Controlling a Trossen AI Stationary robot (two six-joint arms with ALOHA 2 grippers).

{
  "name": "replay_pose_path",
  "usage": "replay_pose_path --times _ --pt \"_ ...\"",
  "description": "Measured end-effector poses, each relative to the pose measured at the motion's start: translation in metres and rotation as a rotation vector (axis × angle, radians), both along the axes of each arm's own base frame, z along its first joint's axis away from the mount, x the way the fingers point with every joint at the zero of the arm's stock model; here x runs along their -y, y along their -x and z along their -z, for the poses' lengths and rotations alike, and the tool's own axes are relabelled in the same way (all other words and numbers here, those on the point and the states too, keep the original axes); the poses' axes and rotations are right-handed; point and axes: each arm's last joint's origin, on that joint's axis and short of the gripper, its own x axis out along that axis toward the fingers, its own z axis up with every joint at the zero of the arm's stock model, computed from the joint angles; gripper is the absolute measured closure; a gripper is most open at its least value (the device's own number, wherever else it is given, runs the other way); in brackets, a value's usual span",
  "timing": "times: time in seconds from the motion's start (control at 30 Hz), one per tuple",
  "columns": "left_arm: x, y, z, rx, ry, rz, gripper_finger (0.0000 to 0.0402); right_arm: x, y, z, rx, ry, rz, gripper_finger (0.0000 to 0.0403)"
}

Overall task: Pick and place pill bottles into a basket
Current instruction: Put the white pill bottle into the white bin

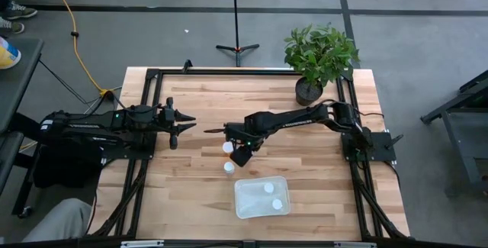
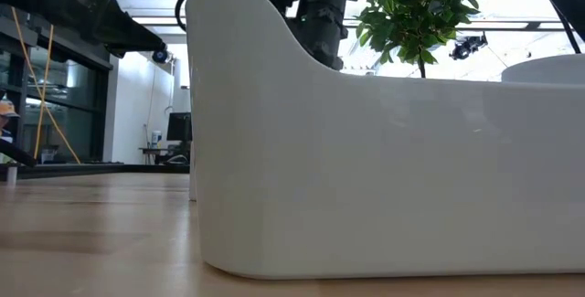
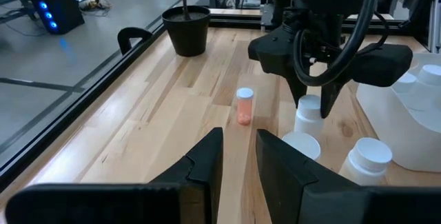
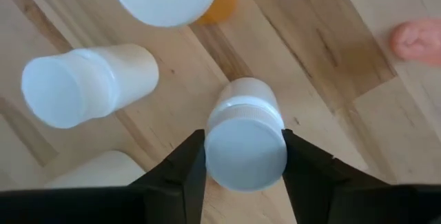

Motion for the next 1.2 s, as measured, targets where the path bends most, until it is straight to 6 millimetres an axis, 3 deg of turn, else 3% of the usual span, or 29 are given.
replay_pose_path --times 0.73,0.93,1.2 --pt "0.000 0.000 0.000 0.000 0.000 0.000 0.0277 -0.012 0.004 -0.004 -0.038 0.010 -0.018 0.0258" --pt "0.000 0.000 0.000 0.000 0.000 0.000 0.0277 -0.011 0.001 -0.033 -0.025 0.056 -0.031 0.0258" --pt "0.000 0.000 0.000 0.000 0.000 0.000 0.0277 -0.025 0.007 -0.094 0.015 0.122 -0.068 0.0258"
